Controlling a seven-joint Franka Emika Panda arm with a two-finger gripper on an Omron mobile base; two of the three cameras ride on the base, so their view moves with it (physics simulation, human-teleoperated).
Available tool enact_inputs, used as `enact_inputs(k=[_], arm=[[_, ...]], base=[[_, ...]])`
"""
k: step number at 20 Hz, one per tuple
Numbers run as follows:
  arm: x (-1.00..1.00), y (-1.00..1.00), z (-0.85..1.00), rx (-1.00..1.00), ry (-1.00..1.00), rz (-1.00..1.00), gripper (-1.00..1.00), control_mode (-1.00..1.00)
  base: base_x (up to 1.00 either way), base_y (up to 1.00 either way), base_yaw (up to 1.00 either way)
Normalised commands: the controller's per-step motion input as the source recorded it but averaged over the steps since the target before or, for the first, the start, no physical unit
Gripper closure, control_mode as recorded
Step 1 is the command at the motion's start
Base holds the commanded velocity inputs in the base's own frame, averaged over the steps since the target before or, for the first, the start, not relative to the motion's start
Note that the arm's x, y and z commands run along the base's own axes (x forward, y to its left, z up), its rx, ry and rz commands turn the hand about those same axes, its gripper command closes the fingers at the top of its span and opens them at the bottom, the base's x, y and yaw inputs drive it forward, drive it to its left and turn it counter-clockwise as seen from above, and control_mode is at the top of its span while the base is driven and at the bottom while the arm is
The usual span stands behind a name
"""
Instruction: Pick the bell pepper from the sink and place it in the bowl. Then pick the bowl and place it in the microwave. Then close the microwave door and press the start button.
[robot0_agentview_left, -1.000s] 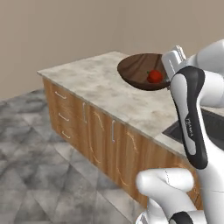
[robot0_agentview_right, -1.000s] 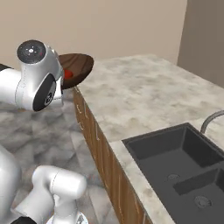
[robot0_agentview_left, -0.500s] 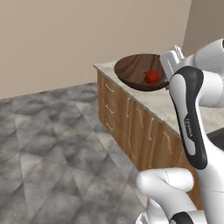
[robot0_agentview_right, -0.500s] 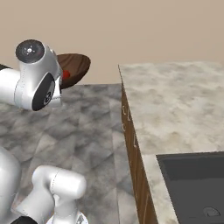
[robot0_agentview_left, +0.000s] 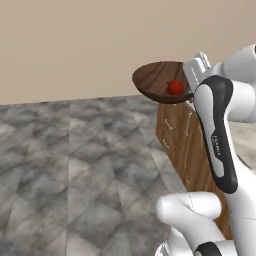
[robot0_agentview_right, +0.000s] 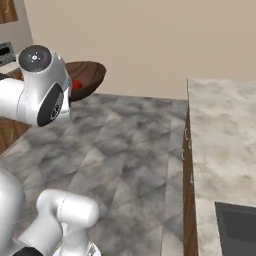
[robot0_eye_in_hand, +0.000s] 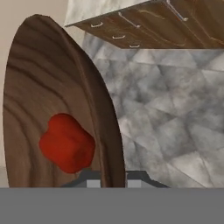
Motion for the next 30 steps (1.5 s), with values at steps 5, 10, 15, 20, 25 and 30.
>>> enact_inputs(k=[5,10,15,20,25,30], arm=[[0.00,0.00,0.00,0.00,0.00,0.00,1.00,1.00],[0.00,0.00,0.00,0.00,0.00,0.00,1.00,1.00],[0.00,0.00,0.00,0.00,0.00,0.00,1.00,1.00],[0.00,0.00,0.00,0.00,0.00,0.00,1.00,1.00],[0.00,0.00,0.00,0.00,0.00,0.00,1.00,1.00],[0.00,0.00,0.00,0.00,0.00,0.00,1.00,1.00]], base=[[0.16,0.70,0.49],[0.27,0.93,0.55],[0.14,0.79,0.63],[0.11,0.71,0.68],[0.10,0.62,0.63],[0.07,0.55,0.63]])
